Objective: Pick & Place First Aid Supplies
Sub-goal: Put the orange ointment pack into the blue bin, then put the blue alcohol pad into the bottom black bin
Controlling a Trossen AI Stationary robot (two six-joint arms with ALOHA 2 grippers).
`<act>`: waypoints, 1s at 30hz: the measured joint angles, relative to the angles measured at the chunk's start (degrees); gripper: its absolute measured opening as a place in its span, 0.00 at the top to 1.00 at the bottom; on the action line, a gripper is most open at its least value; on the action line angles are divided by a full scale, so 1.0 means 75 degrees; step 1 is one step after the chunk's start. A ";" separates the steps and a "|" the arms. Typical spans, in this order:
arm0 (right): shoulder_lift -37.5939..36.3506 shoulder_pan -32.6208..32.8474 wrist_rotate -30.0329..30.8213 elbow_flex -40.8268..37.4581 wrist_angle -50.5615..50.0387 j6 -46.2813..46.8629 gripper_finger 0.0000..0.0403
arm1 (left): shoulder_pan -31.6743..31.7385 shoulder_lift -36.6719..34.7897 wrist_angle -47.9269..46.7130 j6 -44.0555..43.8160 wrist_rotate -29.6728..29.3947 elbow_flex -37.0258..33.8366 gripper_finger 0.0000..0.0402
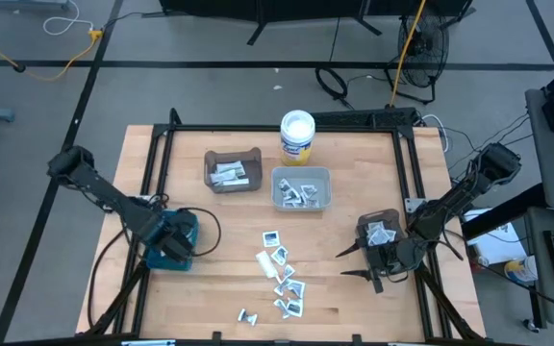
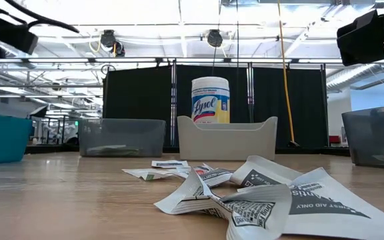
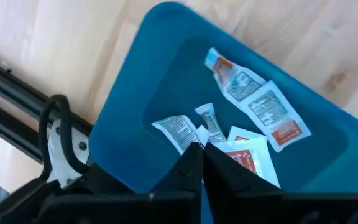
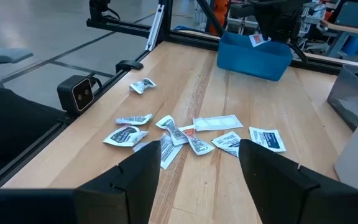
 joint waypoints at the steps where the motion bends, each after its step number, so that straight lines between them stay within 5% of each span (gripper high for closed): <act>1: -0.0001 0.0002 0.0000 0.0000 0.0001 0.0000 0.47 | -0.0024 -0.0118 0.0008 -0.0122 -0.0027 -0.0089 0.97; 16: -0.0002 -0.0001 0.0000 0.0000 0.0003 -0.0012 0.47 | -0.0326 -0.0438 0.0634 -0.0227 -0.0855 -0.0477 0.69; 24: 0.0067 -0.0001 0.0000 0.0000 0.0028 0.0143 0.47 | -0.0357 -0.0450 0.0232 -0.1207 -0.0928 -0.0424 0.55; 30: 0.0747 -0.0330 -0.0036 0.0000 0.0954 -0.0026 0.47 | -0.0818 -0.0453 0.0559 -0.1109 -0.2905 0.0301 0.55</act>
